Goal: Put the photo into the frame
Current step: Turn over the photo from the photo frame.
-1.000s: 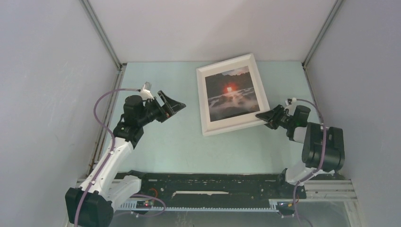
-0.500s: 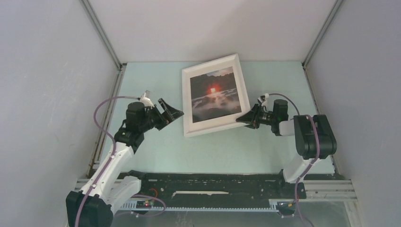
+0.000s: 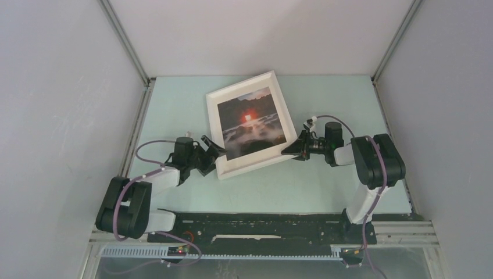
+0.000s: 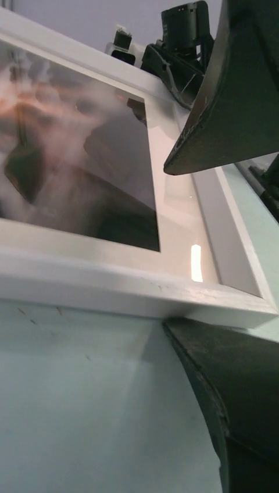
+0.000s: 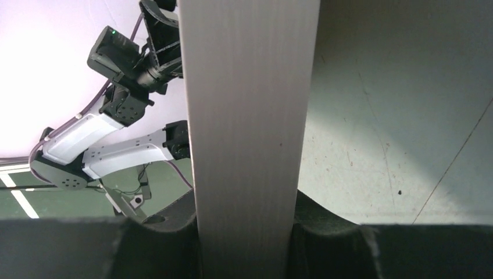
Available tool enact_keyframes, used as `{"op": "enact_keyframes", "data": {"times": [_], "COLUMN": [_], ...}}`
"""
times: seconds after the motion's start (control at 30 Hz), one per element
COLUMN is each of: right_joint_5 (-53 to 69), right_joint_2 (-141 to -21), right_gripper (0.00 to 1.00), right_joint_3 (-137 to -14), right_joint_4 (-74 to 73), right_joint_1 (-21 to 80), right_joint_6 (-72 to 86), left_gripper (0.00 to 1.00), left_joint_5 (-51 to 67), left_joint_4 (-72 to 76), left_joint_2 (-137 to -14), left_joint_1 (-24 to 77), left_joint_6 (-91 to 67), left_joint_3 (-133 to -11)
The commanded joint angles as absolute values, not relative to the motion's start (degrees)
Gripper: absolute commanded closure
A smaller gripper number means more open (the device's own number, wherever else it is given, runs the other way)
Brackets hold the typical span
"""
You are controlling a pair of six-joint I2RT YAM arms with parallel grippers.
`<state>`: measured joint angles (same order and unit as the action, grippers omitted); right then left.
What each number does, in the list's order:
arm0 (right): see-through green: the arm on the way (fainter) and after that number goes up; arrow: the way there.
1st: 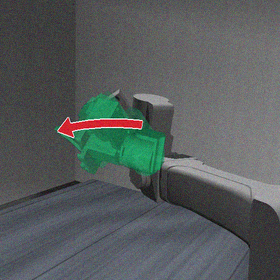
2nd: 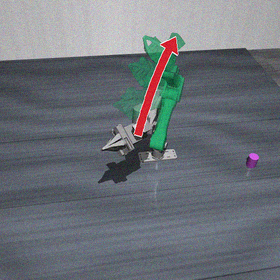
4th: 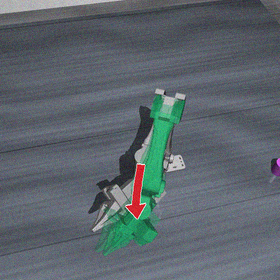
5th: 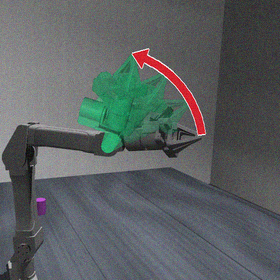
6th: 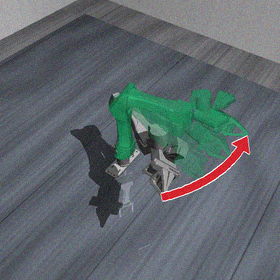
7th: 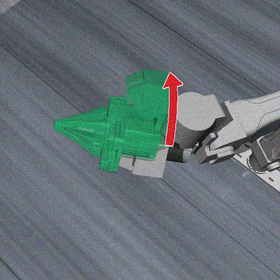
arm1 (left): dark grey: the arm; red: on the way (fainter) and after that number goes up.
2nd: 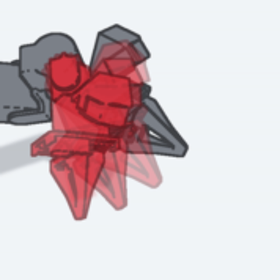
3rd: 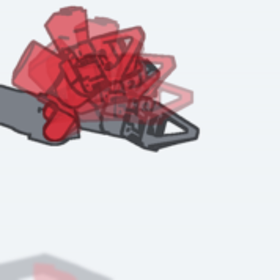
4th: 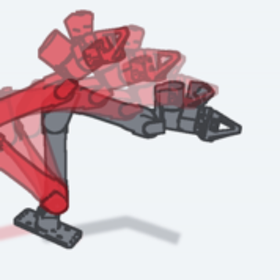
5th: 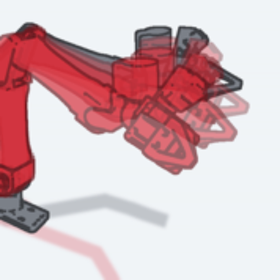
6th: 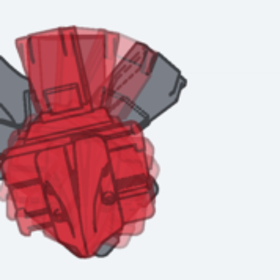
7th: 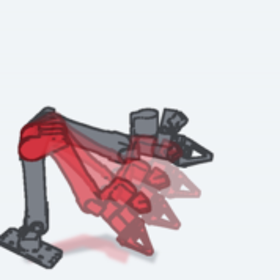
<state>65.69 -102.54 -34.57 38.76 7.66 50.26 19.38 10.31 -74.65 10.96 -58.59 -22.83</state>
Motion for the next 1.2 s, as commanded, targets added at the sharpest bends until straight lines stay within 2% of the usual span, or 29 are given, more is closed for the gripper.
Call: {"op": "enact_keyframes", "data": {"times": [0.0,0.13,0.33,0.5,0.6,0.67,0.77,0.87,1.0,1.07,1.17], "right_joint_5": [72.2,71.5,73.4,76.0,78.8,79.6,76.1,71.6,69.3,67.1,65.7], "right_joint_2": [-105.0,-108.1,-115.1,-121.8,-125.5,-127.6,-130.7,-134.3,-134.9,-136.1,-138.1], "right_gripper": [1.00,1.00,1.00,1.00,1.00,1.00,1.00,1.00,1.00,1.00,0.98], "right_joint_3": [-41.0,-45.2,-54.8,-61.1,-66.6,-70.6,-78.9,-88.2,-88.8,-90.9,-94.2], "right_joint_4": [40.7,34.8,30.4,34.9,33.7,27.6,6.3,-15.5,-16.6,-22.0,-28.8], "right_joint_1": [10.2,13.0,17.0,21.0,23.1,23.9,23.9,23.7,22.0,21.2,20.5], "right_joint_6": [46.4,42.6,41.2,45.9,47.1,43.9,29.1,18.2,20.0,17.4,14.6], "left_gripper": [0.00,0.00,0.00,0.00,0.00,0.00,0.00,0.00,0.00,0.00,0.06], "left_joint_5": [17.7,15.2,9.4,8.3,5.5,2.4,-1.1,-2.2,-5.5,-8.1,-12.6], "left_joint_4": [20.2,19.7,1.4,-5.2,-7.1,-10.1,-18.8,-29.1,-42.6,-45.9,-47.6], "left_joint_2": [-74.0,-63.9,-37.9,-23.9,-21.9,-22.4,-24.4,-25.4,-23.5,-21.3,-18.7], "left_joint_1": [16.4,22.8,27.4,30.3,35.5,41.0,45.9,46.6,46.5,46.5,46.5], "left_joint_6": [-63.8,-69.7,-72.7,-78.5,-81.7,-82.6,-82.7,-84.1,-84.8,-83.1,-76.0], "left_joint_3": [-20.7,-14.8,-8.0,-4.8,-5.5,-7.9,-12.8,-17.4,-23.6,-26.6,-31.6]}}
